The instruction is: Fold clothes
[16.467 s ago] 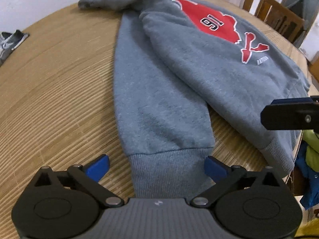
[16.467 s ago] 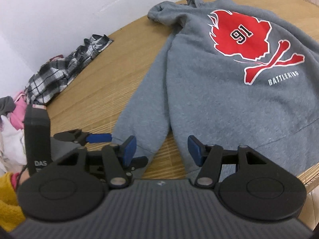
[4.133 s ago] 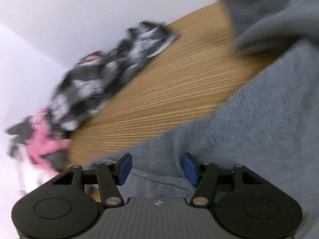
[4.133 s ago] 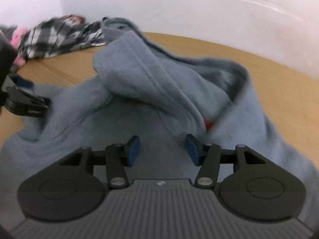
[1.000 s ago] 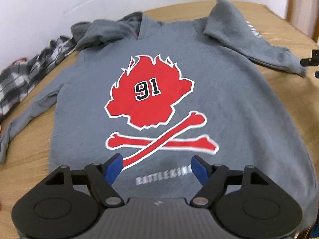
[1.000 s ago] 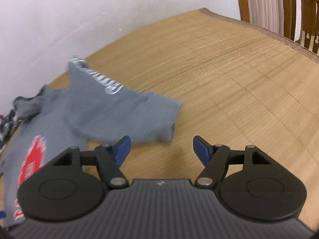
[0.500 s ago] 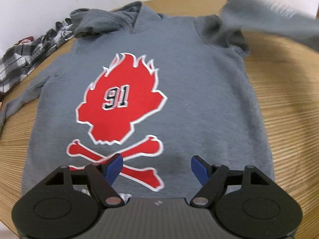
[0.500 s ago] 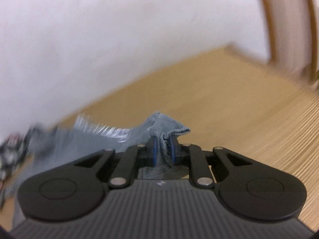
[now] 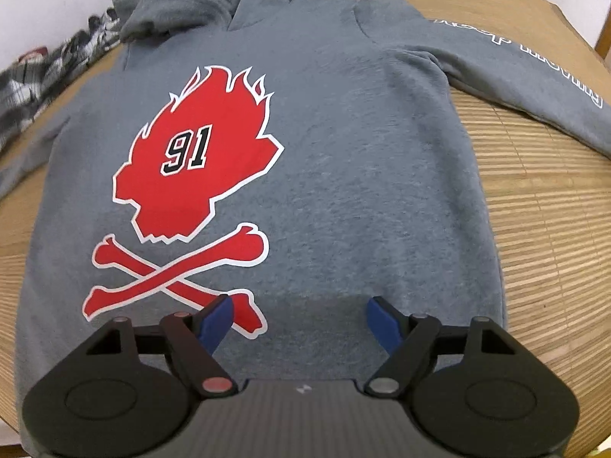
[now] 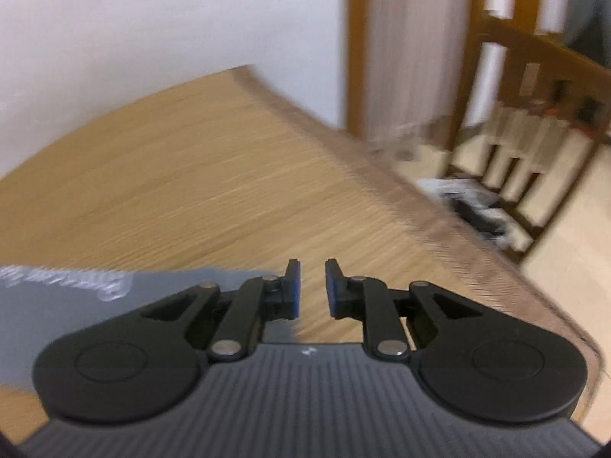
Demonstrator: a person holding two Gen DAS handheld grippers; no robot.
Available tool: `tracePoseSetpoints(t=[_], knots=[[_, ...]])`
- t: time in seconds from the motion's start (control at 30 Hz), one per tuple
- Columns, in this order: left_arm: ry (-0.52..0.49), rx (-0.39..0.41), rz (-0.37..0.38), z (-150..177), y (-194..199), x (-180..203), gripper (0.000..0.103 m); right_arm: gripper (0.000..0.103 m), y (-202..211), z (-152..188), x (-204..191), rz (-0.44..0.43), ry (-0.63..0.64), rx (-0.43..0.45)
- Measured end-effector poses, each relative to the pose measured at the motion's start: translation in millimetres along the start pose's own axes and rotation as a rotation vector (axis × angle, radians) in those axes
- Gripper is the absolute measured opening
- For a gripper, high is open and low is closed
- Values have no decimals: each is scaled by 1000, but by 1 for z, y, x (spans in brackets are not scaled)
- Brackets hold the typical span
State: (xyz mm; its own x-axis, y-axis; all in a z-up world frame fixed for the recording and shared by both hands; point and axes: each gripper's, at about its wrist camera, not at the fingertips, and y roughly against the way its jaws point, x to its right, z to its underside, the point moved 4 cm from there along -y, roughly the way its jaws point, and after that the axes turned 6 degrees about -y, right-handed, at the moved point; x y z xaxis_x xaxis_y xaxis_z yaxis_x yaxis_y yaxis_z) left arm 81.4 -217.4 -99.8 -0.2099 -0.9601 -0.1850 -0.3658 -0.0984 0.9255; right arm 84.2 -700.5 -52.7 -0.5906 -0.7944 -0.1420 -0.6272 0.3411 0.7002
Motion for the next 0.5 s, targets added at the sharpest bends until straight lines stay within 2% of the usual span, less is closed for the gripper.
tracePoseSetpoints(t=[0.03,0.1,0.17,0.23,0.37,0.5], knots=[[2,-3,2,-1,0,0,79,21,5,1,-12,-39,29,2],[-1,-2,-1,-5,-2,1,79,30,16,5,-43,-121,84,14],[-6,3,-7,-4,-1,2,79,35,24,18,-87,-229,134,2],[-11,16,-13,-3,3,-1,79,33,33,31,-129,-346,169,-33],[18,72,-57,5,21,-28,79,34,61,91,-195,-527,239,-153],[67,119,-168,33,46,-89,79,34,107,161,-239,-687,345,-299]])
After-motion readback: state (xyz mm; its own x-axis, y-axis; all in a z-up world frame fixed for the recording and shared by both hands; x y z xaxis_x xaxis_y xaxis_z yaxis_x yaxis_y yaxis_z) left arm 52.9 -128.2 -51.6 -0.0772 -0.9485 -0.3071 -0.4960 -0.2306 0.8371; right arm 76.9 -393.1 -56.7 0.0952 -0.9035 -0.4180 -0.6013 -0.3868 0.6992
